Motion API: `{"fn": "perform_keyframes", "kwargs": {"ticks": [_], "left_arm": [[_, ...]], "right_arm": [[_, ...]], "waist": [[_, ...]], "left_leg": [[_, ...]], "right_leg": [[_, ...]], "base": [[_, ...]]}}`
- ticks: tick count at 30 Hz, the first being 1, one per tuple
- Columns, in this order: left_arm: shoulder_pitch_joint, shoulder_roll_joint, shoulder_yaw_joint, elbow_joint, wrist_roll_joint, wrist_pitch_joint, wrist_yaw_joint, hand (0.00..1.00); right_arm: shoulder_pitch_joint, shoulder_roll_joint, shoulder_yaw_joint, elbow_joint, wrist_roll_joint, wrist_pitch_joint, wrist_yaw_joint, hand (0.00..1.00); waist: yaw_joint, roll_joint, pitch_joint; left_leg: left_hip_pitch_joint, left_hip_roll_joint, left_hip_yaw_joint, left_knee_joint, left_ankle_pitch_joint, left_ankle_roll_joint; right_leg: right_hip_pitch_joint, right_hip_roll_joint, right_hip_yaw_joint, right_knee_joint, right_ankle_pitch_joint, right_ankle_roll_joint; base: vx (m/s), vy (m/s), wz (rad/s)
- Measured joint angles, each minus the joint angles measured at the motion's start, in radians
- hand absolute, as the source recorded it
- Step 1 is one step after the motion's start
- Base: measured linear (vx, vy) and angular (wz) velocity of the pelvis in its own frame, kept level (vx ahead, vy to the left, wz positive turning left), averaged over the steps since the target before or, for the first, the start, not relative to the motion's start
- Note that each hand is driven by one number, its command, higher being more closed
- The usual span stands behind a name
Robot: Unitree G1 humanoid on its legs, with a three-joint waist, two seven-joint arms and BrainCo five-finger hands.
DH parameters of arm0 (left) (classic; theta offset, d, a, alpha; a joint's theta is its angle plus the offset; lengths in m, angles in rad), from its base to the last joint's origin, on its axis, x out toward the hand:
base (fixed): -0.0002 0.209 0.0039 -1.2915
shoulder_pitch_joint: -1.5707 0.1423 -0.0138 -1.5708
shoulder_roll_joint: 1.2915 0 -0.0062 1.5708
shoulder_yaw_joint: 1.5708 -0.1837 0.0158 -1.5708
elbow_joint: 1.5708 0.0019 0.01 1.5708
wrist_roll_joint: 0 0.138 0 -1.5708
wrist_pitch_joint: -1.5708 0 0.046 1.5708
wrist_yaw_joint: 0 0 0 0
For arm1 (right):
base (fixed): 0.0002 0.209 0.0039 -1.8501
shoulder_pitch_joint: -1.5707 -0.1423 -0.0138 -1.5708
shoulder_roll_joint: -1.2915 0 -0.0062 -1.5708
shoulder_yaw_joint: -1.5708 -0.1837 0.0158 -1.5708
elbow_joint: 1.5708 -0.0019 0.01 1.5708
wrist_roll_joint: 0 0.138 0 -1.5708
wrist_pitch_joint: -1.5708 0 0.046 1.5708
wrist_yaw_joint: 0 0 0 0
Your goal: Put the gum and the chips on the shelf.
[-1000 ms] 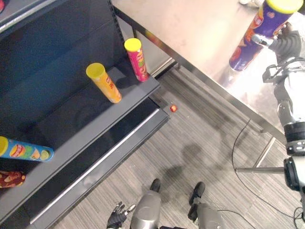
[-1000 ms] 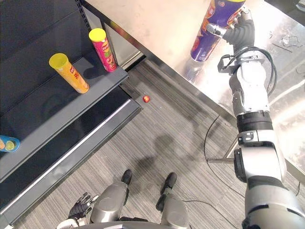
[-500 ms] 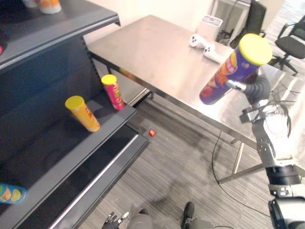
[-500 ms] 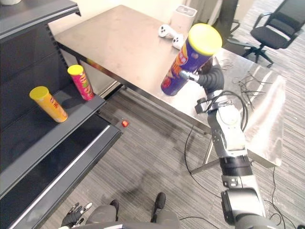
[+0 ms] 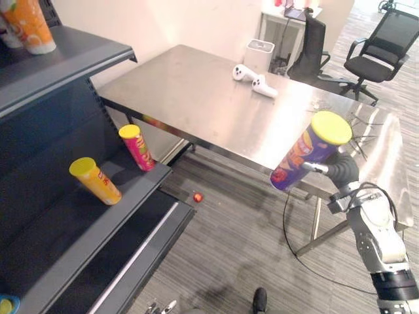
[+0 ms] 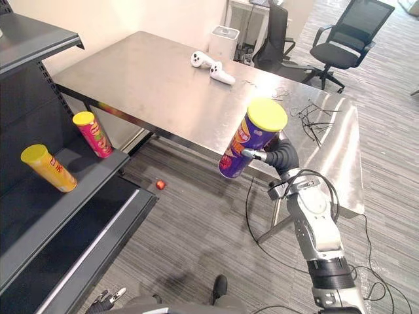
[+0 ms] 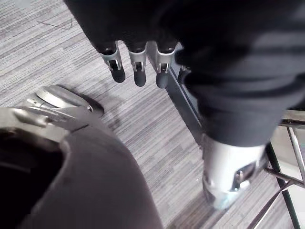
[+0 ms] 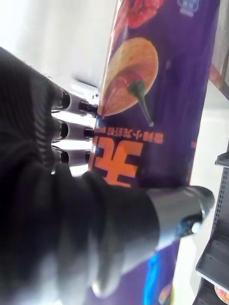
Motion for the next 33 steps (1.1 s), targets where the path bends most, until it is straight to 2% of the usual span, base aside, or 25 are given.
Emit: {"fn": "perform_keyframes", "kwargs": {"ticks": [2,5,6,10,11,12,13,15,16,18,19,20,21,22,24,26,27,29,32,33], "left_arm": [[-0.002,-0.006,0.001,0.004,-0.022,0.000,0.004,0.00],[-0.010,-0.025,0.001,0.009,-0.071,0.000,0.010,0.00],[-0.010,-0.033,0.001,0.009,-0.079,-0.001,0.018,0.00],[-0.006,-0.059,0.013,0.006,-0.150,-0.002,0.026,0.00],[0.005,-0.079,0.036,0.006,-0.157,-0.001,0.030,0.00],[0.016,-0.090,0.054,0.007,-0.157,-0.002,0.035,0.00],[0.022,-0.092,0.055,0.008,-0.157,-0.002,0.037,0.00],[0.042,-0.104,0.063,0.008,-0.157,-0.001,0.037,0.00],[0.044,-0.109,0.063,0.008,-0.157,-0.001,0.037,0.00],[0.053,-0.122,0.063,0.008,-0.154,-0.002,0.035,0.00],[0.056,-0.123,0.063,0.009,-0.154,-0.002,0.034,0.00],[0.063,-0.126,0.063,0.011,-0.154,-0.002,0.033,0.00],[0.088,-0.135,0.063,0.017,-0.154,-0.001,0.031,0.00],[0.097,-0.130,0.065,0.025,-0.151,-0.002,0.030,0.00],[0.106,-0.134,0.066,0.025,-0.136,-0.003,0.027,0.00],[0.109,-0.134,0.066,0.026,-0.133,-0.004,0.024,0.00],[0.109,-0.134,0.065,0.027,-0.124,-0.007,0.025,0.00],[0.108,-0.134,0.061,0.030,-0.098,-0.018,0.025,0.00],[0.109,-0.115,0.052,0.039,-0.098,-0.028,0.014,0.00],[0.108,-0.106,0.050,0.039,-0.098,-0.030,0.013,0.00]], "right_arm": [[0.006,0.030,0.002,0.009,0.020,0.000,-0.002,1.00],[0.004,0.069,0.036,0.035,0.019,-0.006,-0.007,1.00],[-0.001,0.070,0.069,0.052,0.018,-0.006,-0.011,1.00],[-0.082,0.083,0.121,0.106,0.017,-0.003,-0.025,1.00],[-0.101,0.088,0.119,0.116,0.016,-0.003,-0.031,1.00],[-0.100,0.085,0.115,0.118,0.013,-0.003,-0.035,1.00],[-0.095,0.085,0.106,0.120,0.010,-0.003,-0.038,1.00],[-0.079,0.083,0.031,0.127,-0.013,-0.004,-0.041,1.00],[-0.072,0.081,0.004,0.127,-0.013,-0.005,-0.042,1.00],[-0.044,0.054,-0.069,0.126,-0.013,-0.011,-0.047,1.00],[-0.040,0.043,-0.086,0.127,-0.013,-0.011,-0.047,1.00],[-0.037,0.036,-0.092,0.127,-0.013,-0.011,-0.048,1.00],[-0.028,0.024,-0.097,0.127,-0.013,-0.010,-0.048,1.00],[-0.001,0.032,-0.108,0.123,-0.012,-0.011,-0.046,1.00],[0.038,0.035,-0.121,0.102,-0.012,-0.011,-0.045,1.00],[0.078,0.049,-0.136,0.082,-0.012,-0.011,-0.047,1.00],[0.101,0.062,-0.140,0.075,-0.013,-0.011,-0.049,1.00],[0.147,0.076,-0.149,0.065,-0.015,-0.011,-0.059,1.00],[0.173,0.108,-0.164,0.055,-0.024,-0.011,-0.088,1.00],[0.173,0.109,-0.164,0.046,-0.024,-0.015,-0.092,1.00]], "waist": [[0.000,0.006,0.003],[0.001,0.033,0.023],[0.013,0.041,0.028],[0.059,0.078,0.059],[0.074,0.093,0.065],[0.072,0.106,0.073],[0.067,0.106,0.074],[0.046,0.121,0.070],[0.044,0.127,0.066],[0.039,0.137,0.052],[0.039,0.137,0.053],[0.040,0.141,0.052],[0.040,0.157,0.045],[0.039,0.151,0.028],[0.036,0.143,0.014],[0.023,0.149,0.001],[0.018,0.152,-0.002],[0.011,0.149,-0.004],[-0.001,0.123,-0.002],[-0.005,0.104,0.007]], "left_leg": [[-0.011,0.004,-0.001,0.019,-0.010,0.002],[-0.052,0.013,-0.055,0.105,-0.039,0.000],[-0.055,0.011,-0.083,0.121,-0.038,-0.001],[-0.092,0.013,-0.169,0.142,-0.023,-0.019],[-0.101,0.022,-0.159,0.126,-0.031,0.002],[-0.100,0.077,-0.054,0.093,-0.013,0.044],[-0.094,0.096,-0.002,0.072,0.005,0.072],[-0.106,0.160,0.204,0.033,0.063,0.181],[-0.110,0.171,0.247,0.021,0.065,0.205],[-0.119,0.177,0.406,-0.020,0.038,0.316],[-0.127,0.177,0.446,-0.013,0.048,0.318],[-0.135,0.178,0.452,0.002,0.090,0.311],[-0.133,0.176,0.465,0.046,0.227,0.268],[-0.131,0.153,0.456,0.027,0.280,0.192],[-0.132,0.124,0.443,-0.024,0.314,0.145],[-0.126,0.103,0.444,-0.097,0.328,0.125],[-0.113,0.091,0.443,-0.150,0.343,0.104],[-0.098,0.073,0.438,-0.211,0.355,0.087],[-0.098,0.043,0.434,-0.219,0.343,0.072],[-0.100,0.038,0.432,-0.220,0.334,0.075]], "right_leg": [[-0.013,0.000,-0.001,0.027,-0.020,-0.012],[-0.047,-0.006,-0.043,0.170,-0.094,-0.013],[-0.044,-0.013,-0.072,0.208,-0.119,-0.014],[-0.025,-0.020,-0.163,0.241,-0.147,-0.030],[-0.013,-0.027,-0.202,0.236,-0.159,-0.035],[0.020,-0.030,-0.258,0.223,-0.165,-0.034],[0.033,-0.041,-0.290,0.220,-0.171,-0.033],[0.080,-0.076,-0.437,0.194,-0.180,-0.036],[0.085,-0.084,-0.473,0.197,-0.184,-0.036],[0.102,-0.121,-0.580,0.198,-0.181,-0.042],[0.105,-0.139,-0.608,0.209,-0.185,-0.034],[0.105,-0.149,-0.621,0.228,-0.193,-0.022],[0.108,-0.163,-0.633,0.261,-0.223,0.008],[0.114,-0.185,-0.640,0.269,-0.231,0.022],[0.112,-0.191,-0.638,0.260,-0.230,0.034],[0.112,-0.191,-0.657,0.260,-0.226,0.047],[0.111,-0.191,-0.668,0.261,-0.222,0.053],[0.110,-0.201,-0.687,0.279,-0.214,0.064],[0.092,-0.258,-0.685,0.360,-0.230,0.072],[0.091,-0.270,-0.684,0.370,-0.230,0.072]], "base": [[-0.05,0.010,0.01],[-0.05,-0.009,0.45],[-0.03,-0.053,0.77],[-0.09,-0.088,0.79],[-0.11,-0.121,1.15],[-0.11,-0.139,1.34],[-0.08,-0.141,1.63],[-0.07,-0.077,1.71],[-0.03,-0.053,1.69],[0.03,0.002,1.49],[0.05,0.068,1.05],[0.07,0.116,0.71],[0.05,0.154,0.68],[0.05,0.153,0.59],[0.03,0.100,0.61],[0.04,0.094,0.55],[0.04,0.107,0.36],[0.03,0.110,0.34],[0.02,0.112,0.17],[-0.01,0.106,0.10]]}}
